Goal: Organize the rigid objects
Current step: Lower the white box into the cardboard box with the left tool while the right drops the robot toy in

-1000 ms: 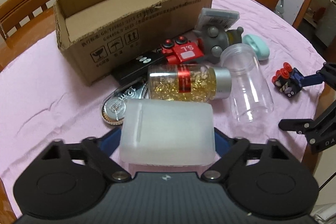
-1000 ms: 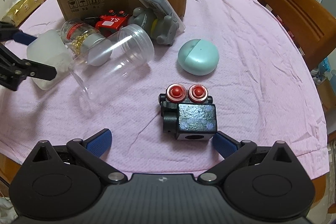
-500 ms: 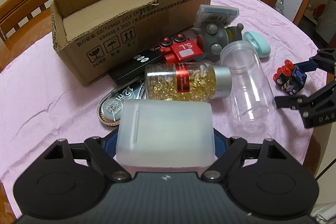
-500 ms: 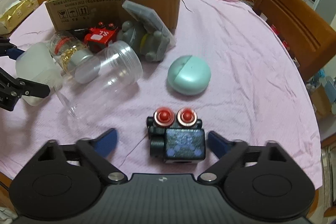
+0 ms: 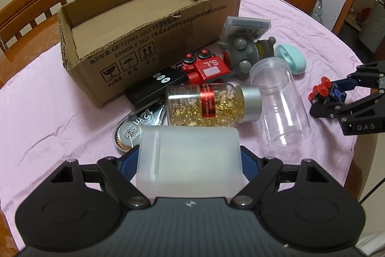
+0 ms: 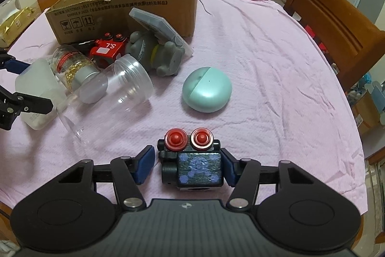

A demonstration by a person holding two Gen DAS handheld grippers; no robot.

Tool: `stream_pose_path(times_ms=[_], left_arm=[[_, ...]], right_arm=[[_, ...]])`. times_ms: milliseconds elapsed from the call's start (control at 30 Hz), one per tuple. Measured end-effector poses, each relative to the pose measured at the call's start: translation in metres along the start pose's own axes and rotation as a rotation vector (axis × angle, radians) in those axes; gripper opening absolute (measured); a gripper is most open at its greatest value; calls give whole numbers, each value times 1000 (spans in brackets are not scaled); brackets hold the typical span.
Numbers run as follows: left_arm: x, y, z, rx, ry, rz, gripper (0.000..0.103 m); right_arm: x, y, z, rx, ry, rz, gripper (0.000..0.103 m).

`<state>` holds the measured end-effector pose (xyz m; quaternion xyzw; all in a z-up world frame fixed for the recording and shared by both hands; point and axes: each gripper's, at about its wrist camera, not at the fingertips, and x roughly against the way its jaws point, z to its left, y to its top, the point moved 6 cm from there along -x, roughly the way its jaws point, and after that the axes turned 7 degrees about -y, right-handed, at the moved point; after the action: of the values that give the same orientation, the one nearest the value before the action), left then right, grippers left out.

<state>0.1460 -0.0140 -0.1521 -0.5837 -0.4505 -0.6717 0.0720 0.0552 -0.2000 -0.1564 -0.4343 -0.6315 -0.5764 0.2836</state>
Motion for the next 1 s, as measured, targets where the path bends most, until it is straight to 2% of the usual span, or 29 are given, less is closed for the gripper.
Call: stream_pose_path(times_ms=[400,433,500,733,1000], left_arm=[[12,2,6,33,-11,7,82],[14,4,5,33,-34,2,82],[22,6,7,34,-17,8,82],[61,27,10,51,12,0,82],[89,75,20,43,53,-58,82]], right_arm=[[7,7,-4,6,-21,32,59],[9,9,-5,15,-19,35,59],[14,14,-8,34,-12,29,59],[41,45,-9,147,83,-6,59],[63,101,-2,231,188,-86,59]])
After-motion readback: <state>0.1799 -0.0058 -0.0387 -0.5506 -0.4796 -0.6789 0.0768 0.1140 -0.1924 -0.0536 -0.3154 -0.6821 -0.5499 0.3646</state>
